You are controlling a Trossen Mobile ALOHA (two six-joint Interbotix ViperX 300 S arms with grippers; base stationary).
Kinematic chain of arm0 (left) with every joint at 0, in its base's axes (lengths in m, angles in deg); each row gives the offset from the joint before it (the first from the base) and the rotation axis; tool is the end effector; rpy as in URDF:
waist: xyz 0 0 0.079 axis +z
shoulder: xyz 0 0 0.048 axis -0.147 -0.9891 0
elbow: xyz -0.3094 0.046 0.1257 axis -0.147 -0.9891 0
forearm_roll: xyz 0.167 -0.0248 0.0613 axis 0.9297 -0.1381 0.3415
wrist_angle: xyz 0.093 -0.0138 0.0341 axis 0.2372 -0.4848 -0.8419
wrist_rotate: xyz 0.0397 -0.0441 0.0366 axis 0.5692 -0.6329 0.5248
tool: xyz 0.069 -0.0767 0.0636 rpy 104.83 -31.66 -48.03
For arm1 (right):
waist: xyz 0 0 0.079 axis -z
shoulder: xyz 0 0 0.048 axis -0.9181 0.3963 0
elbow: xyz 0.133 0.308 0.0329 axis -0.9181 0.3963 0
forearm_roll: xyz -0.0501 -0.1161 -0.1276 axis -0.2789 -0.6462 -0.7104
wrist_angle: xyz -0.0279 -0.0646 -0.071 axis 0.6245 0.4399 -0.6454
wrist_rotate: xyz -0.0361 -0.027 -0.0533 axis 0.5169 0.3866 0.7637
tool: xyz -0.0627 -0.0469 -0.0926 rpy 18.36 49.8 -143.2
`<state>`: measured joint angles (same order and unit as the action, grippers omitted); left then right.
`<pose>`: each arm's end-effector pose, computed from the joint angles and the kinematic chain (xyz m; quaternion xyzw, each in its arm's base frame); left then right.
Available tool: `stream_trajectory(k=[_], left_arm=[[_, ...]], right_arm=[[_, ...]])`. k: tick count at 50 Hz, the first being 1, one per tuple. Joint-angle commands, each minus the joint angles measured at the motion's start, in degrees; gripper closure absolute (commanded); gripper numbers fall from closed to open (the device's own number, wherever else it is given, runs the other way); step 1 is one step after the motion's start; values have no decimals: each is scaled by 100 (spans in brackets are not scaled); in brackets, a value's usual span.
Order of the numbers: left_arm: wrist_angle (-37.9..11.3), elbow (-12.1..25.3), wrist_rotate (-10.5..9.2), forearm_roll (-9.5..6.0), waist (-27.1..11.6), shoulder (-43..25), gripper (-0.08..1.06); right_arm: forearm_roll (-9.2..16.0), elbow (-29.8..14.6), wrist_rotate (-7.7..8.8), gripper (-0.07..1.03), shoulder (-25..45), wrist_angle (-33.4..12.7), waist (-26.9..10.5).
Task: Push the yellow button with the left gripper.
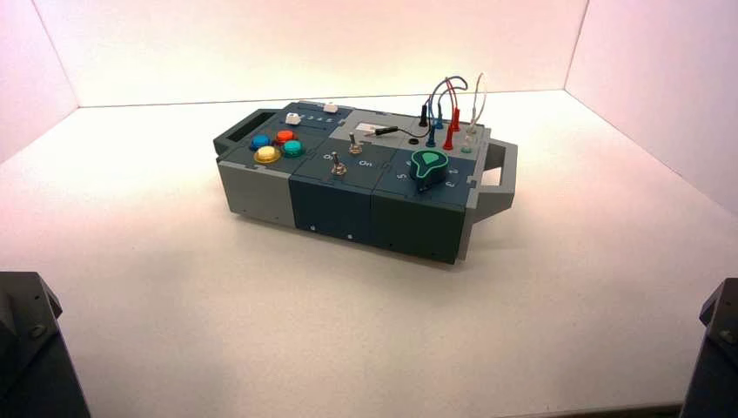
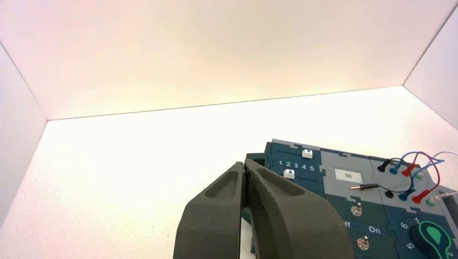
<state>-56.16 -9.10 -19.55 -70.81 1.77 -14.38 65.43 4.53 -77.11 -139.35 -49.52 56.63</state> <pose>0.1817 -0.0291 0.2369 -0.0186 0.1949 -0.0719 0.9780 0.1686 0.0281 0.2286 0.0049 0.2508 0.0731 0.9653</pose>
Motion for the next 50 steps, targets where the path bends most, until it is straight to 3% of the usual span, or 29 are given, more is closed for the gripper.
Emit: stream_trajectory(k=[1, 24, 40, 50], left_arm=[[88, 114, 35, 9, 35, -149, 101], [88, 114, 35, 0, 35, -334, 101], [62, 290, 44, -9, 9, -1037, 101], [-35, 589, 0, -79, -448, -1661, 101]], right_arm=[[44, -149, -9, 98, 53, 62, 0], [79, -149, -9, 98, 53, 62, -9], [114, -149, 0, 98, 53, 53, -18], [141, -158, 0, 98, 79, 26, -18]])
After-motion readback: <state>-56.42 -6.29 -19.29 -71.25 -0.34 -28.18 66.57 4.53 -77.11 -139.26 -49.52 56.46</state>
